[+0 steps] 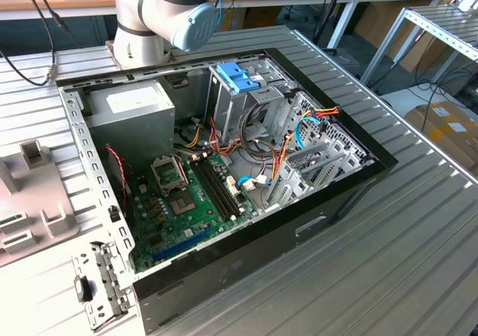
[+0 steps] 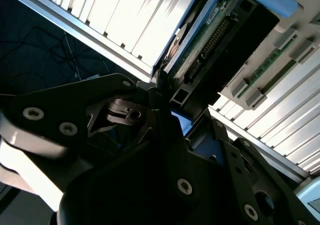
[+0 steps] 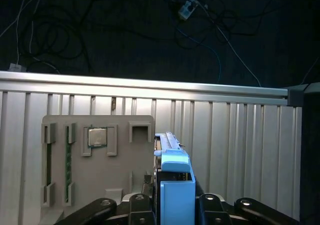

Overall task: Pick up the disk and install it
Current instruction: 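Pick up the disk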

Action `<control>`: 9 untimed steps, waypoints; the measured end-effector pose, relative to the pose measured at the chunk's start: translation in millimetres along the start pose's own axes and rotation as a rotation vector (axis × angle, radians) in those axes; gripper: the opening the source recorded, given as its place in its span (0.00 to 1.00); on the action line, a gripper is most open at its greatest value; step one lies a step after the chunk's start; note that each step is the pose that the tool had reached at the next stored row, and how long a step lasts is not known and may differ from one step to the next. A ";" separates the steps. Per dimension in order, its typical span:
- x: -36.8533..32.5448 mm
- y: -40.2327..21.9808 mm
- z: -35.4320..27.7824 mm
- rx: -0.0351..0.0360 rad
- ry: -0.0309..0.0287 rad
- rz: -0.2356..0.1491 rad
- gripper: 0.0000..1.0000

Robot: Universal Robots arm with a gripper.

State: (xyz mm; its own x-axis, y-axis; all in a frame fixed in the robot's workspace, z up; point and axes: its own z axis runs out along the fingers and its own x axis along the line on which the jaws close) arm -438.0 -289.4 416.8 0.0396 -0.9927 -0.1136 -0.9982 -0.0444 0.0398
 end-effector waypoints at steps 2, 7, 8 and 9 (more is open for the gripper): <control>-0.1 0.0 -0.8 0.0000 -0.0006 0.000 0.37; -0.6 0.2 -4.8 0.0001 -0.0035 0.000 0.37; -0.6 0.2 -5.5 0.0002 -0.0043 0.000 0.37; -0.7 0.2 -6.0 0.0002 -0.0046 0.000 0.37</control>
State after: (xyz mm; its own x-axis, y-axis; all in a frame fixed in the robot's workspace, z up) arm -438.0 -289.4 422.8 0.0396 -0.9922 -0.1182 -0.9982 -0.0445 0.0397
